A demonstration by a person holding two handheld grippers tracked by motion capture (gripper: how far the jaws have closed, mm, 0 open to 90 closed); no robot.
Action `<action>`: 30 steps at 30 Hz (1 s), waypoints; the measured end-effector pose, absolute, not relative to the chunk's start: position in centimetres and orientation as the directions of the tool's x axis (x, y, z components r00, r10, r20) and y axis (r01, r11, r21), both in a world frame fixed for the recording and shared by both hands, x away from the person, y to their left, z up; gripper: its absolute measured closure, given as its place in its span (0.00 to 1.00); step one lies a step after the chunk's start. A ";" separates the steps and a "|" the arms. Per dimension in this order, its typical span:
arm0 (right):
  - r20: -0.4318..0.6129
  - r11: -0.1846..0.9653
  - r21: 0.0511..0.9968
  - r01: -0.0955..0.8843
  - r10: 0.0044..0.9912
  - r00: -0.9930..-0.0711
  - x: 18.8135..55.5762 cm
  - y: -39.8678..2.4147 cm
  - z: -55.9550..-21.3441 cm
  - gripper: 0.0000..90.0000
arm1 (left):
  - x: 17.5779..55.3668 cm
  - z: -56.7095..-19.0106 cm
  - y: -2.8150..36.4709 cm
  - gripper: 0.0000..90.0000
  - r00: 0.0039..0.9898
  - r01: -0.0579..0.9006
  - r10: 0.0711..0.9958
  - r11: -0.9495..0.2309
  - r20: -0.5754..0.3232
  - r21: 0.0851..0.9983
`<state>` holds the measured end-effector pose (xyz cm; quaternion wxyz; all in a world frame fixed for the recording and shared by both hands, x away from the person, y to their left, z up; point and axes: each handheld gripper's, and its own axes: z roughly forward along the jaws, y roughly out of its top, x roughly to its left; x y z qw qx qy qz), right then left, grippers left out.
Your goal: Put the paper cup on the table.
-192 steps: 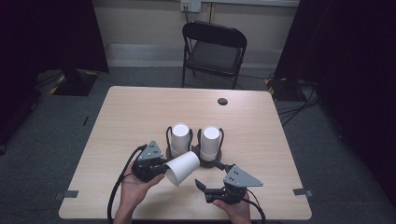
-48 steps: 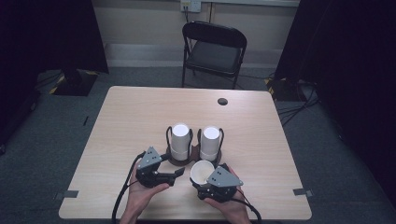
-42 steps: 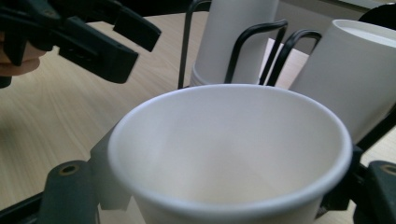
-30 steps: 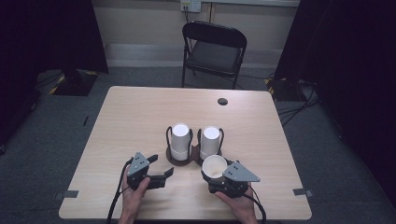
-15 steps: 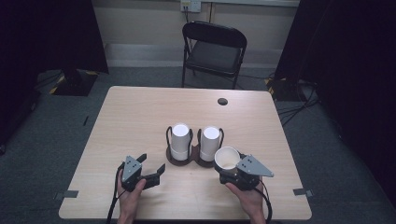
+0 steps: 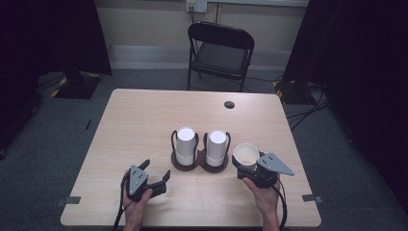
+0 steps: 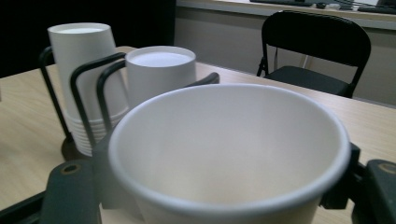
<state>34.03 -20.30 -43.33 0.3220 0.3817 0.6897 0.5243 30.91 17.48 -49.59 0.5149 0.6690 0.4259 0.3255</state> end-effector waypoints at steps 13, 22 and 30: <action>0.000 0.108 0.972 0.210 0.890 -0.457 36.7 -21.2 -43.5 0.27 | 30.2 -49.7 17.7 0.17 0.382 0.169 0.924 -0.067 -0.002 0.983; 0.016 0.075 0.975 0.211 0.916 -0.400 39.1 -21.7 -43.7 0.27 | 30.0 -49.8 17.8 0.18 0.358 0.160 0.934 -0.053 -0.009 0.986; 0.027 0.057 0.976 0.211 0.927 -0.373 41.4 -22.1 -44.0 0.27 | 30.0 -49.8 18.0 0.19 0.363 0.161 0.931 -0.038 -0.023 0.986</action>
